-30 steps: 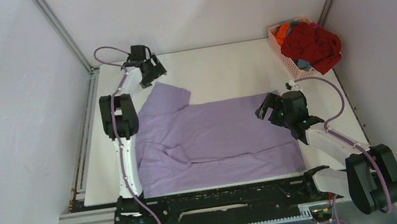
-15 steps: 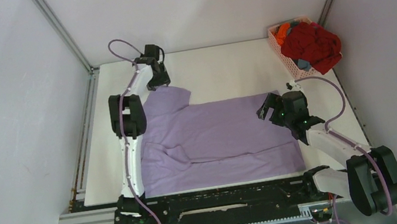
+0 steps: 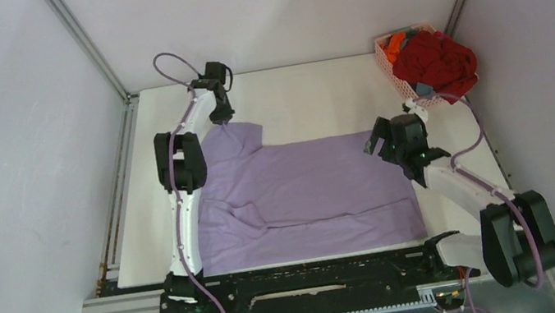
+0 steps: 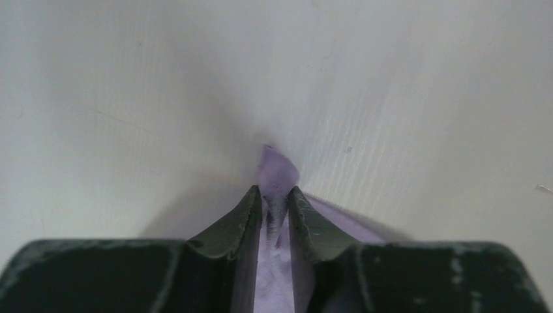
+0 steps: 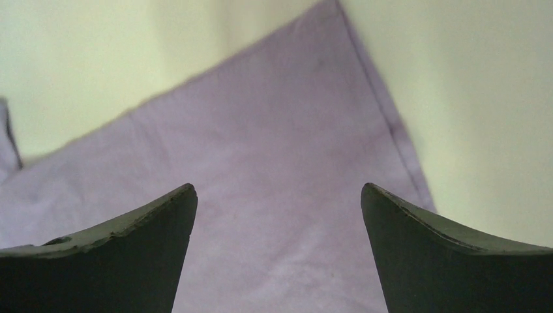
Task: Fold and stack the t-shirts
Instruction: Fold the T-shirt at the center of the board.
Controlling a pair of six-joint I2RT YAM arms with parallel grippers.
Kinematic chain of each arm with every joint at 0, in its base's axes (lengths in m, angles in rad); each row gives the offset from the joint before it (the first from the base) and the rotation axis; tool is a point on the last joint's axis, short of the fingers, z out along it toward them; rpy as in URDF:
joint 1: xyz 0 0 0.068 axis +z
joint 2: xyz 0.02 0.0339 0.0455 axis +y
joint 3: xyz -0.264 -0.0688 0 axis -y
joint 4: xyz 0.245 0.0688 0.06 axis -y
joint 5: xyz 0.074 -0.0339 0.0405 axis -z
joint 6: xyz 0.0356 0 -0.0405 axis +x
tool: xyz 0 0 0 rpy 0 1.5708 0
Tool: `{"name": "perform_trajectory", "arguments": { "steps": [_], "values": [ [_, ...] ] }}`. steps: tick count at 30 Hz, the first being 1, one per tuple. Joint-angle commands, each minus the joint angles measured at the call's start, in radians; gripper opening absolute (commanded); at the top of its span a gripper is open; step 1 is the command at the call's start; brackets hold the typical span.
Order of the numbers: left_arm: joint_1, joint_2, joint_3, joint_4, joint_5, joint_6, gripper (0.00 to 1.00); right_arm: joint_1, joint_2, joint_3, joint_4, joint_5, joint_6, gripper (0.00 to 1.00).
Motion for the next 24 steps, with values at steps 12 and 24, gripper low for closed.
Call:
{"name": "perform_trajectory", "arguments": {
  "steps": [12, 24],
  "values": [
    [0.002, -0.008, 0.021, 0.034, 0.015, 0.029, 0.0, -0.006, 0.737, 0.804, -0.479, 0.303, -0.012, 0.74],
    [0.014, -0.034, -0.032, 0.078, 0.049, 0.016, 0.0, 0.0, 0.958, 1.04, -0.75, 0.399, 0.053, 0.62]
  ]
}}
